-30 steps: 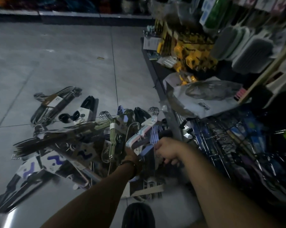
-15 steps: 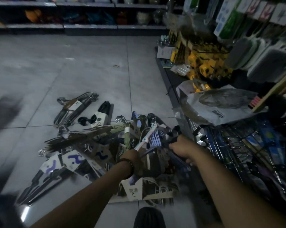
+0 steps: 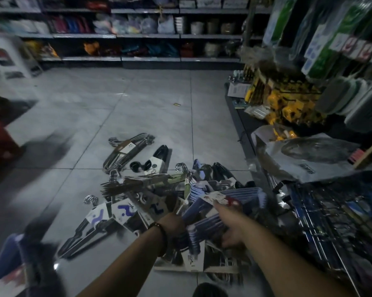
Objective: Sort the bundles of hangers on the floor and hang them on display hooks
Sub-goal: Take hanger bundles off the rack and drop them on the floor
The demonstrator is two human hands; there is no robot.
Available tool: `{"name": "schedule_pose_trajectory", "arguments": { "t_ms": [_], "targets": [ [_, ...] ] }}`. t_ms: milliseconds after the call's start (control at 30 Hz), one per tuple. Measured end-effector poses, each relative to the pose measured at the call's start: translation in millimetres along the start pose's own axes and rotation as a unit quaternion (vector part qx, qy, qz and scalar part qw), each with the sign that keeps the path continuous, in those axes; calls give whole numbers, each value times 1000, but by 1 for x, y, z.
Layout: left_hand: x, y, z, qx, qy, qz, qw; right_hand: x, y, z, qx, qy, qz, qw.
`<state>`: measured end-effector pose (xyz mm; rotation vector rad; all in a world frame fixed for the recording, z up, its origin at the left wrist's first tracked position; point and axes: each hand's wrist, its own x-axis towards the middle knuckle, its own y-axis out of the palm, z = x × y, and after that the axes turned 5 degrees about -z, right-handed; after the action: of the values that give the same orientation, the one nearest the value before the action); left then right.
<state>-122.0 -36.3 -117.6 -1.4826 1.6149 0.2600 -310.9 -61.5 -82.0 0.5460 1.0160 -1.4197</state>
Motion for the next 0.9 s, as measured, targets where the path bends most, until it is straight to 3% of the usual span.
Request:
{"name": "schedule_pose_trajectory", "arguments": {
  "t_ms": [67, 133, 200, 267, 367, 467, 633, 733, 833, 900],
  "targets": [
    [-5, -7, 7, -93, 7, -8, 996, -4, 21, 5, 105, -42, -4, 994],
    [-10, -13, 9, -127, -16, 26, 991, -3, 29, 10, 143, -53, 0, 988],
    [-6, -16, 5, -124, -4, 38, 992, 1, 27, 15, 146, -53, -14, 988],
    [1, -16, 2, -89, 11, -27, 996, 15, 22, 19, 155, -75, -55, 983],
    [61, -3, 26, 85, 49, -137, 986, 14, 13, 26, 154, -115, -113, 975],
    [131, 29, 64, -4, 16, -120, 993, 2, 4, 29, 134, -129, -116, 976],
    [75, 23, 36, 39, 11, -186, 982, -15, -37, 43, 19, -230, -168, 958],
    [77, 12, 30, 11, 14, -169, 985, -25, -55, 45, -14, -280, -155, 947],
    [93, -2, 34, 1, 99, -149, 984, -24, -48, 46, 8, -301, -124, 945],
    [77, -17, 28, -87, 137, -173, 972, -27, -38, 48, 19, -310, -98, 945]
  ]
}}
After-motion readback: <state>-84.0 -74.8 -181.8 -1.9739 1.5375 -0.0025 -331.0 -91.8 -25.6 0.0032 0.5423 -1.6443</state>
